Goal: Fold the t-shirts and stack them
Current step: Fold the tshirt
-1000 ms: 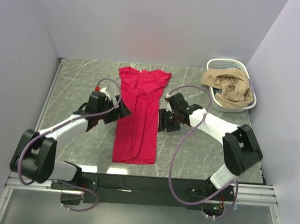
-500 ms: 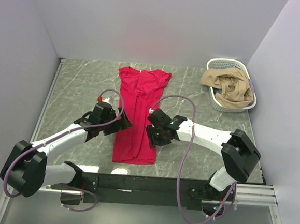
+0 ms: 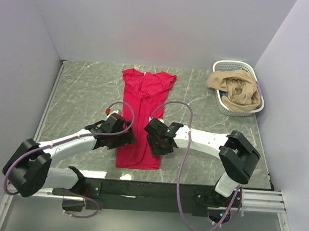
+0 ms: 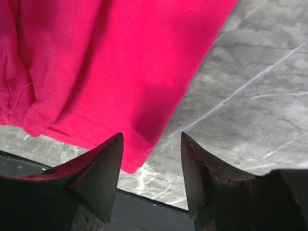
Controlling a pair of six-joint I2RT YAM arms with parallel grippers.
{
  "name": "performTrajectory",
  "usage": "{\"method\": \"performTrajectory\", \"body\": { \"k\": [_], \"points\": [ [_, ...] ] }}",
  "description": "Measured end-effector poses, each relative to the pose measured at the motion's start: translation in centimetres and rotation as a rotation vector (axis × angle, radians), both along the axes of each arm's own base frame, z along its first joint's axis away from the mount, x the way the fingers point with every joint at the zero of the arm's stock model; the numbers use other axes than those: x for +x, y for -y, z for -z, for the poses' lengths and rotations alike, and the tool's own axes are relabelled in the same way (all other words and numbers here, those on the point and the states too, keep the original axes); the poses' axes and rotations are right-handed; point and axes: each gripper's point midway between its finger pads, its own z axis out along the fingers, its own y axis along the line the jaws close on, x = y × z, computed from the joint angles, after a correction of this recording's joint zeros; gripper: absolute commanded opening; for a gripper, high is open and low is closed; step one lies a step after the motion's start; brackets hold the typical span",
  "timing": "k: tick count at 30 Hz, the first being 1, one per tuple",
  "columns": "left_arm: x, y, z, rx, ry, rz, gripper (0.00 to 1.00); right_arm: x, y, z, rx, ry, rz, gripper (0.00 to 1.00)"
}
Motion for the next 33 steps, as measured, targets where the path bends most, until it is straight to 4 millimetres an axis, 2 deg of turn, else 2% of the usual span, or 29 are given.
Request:
{"method": "performTrajectory", "body": {
  "k": [5,10,14,18,33],
  "points": [
    [-0.9,-0.5,1.8,0.076,-0.053,-0.009,0.99,-0.3,-0.7,0.0,0.002,-0.001,-0.012,0.58],
    [-0.6,-0.6,1.9,0.099,-0.056,-0.031,0.99,-0.4,-0.9,0.7,-0.013,-0.015,-0.015,0.57],
    [-0.6,-0.5,2.0,0.112,-0.055,-0.034,1.0,-0.5,-0.7,1.4,-0.029,-0.026,-0.014,0.49],
    [-0.7,-0.4,2.1,0.131,-0.053,-0.028,1.0,-0.5,-0.4,2.2,-0.06,-0.033,0.004,0.49],
    [-1.1,-0.8,2.3,0.162,-0.047,-0.046,1.0,-0.4,1.1,2.4,-0.072,0.016,0.148,0.56]
  ]
}}
